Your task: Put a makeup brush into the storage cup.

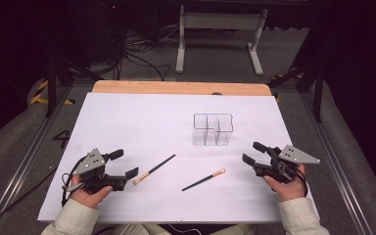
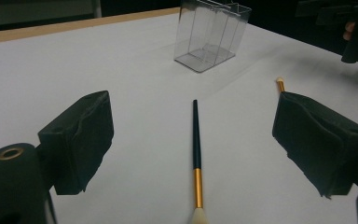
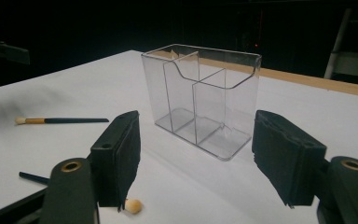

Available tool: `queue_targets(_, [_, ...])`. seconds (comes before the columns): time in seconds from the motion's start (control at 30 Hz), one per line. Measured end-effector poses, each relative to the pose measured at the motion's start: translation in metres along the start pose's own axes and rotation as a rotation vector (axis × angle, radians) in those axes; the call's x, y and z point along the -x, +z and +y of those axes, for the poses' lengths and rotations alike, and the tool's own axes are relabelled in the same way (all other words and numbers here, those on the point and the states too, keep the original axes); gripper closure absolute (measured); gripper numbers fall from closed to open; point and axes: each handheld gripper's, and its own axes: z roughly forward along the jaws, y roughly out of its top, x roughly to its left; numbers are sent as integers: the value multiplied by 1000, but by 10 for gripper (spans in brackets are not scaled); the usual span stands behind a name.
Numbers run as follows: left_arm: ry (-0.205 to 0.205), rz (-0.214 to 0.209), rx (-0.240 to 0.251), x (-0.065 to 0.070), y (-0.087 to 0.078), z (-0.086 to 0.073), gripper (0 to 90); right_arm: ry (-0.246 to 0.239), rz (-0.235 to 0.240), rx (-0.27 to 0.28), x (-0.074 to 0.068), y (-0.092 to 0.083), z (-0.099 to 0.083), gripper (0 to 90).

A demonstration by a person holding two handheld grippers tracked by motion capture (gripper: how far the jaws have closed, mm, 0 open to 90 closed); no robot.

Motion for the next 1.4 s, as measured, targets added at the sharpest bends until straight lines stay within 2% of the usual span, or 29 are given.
queue_targets(0.1, [0,-7,-3,1,2,3,137,0,0,-6,0,1,-1,332])
queue_targets(0.2, [-21,-3,-42,1,7,9,140,-2,-4,-9,0,2,0,331])
queue_targets(0.23, [-16,2,-47,0,8,10,141,-2,-4,-10,0,2,0,331])
queue_targets(0.3, [-23,26,-93,2,12,16,146,-2,-7,-12,1,2,0,329])
queue_targets(0.33, [-7,44,-117,2,13,18,148,-2,-8,-13,1,2,-1,329])
queue_targets(0.4, [6,55,-153,5,17,23,135,0,-9,-14,1,2,-1,327])
queue_targets(0.43, [6,55,-153,5,17,23,144,0,-10,-15,1,2,-1,326])
queue_targets(0.47, [39,74,-189,8,20,27,142,0,-10,-15,1,2,-1,325])
queue_targets(0.63, [86,49,-222,15,28,37,202,-3,-10,-12,1,2,-1,323])
queue_targets(0.7, [98,48,-228,17,29,39,276,-3,-10,-12,1,2,-1,322])
queue_targets(0.73, [114,47,-241,20,30,41,276,-3,-12,-13,1,2,-1,321])
queue_targets(0.83, [127,59,-284,22,33,46,291,-6,-12,-16,2,1,-1,320])
queue_targets(0.9, [122,67,-312,23,34,48,294,-3,-12,-14,2,1,-2,318])
queue_targets(0.97, [124,85,-387,23,35,53,344,-1,-12,-15,2,1,-2,318])
queue_targets(1.0, [105,91,-440,23,36,56,382,3,-13,-16,2,0,-2,319])
queue_targets(1.03, [73,92,-473,22,36,58,384,3,-12,-16,1,0,-1,319])
queue_targets(1.07, [59,85,-475,21,37,60,374,2,-11,-15,1,0,-1,319])
queue_targets(1.13, [59,78,-481,20,37,63,368,-1,-13,-14,1,0,-1,320])
queue_targets(1.23, [75,88,-534,21,41,66,335,-1,-13,-18,1,0,-1,320])
queue_targets(1.27, [75,88,-534,21,41,66,321,0,-14,-18,1,0,-2,320])
queue_targets(1.3, [82,110,-553,21,42,67,321,0,-14,-18,1,0,-2,320])
queue_targets(1.33, [85,121,-579,20,45,68,279,2,-13,-21,1,-1,-2,320])
queue_targets(1.4, [82,113,-608,20,48,69,250,1,-12,-21,2,-1,-2,320])
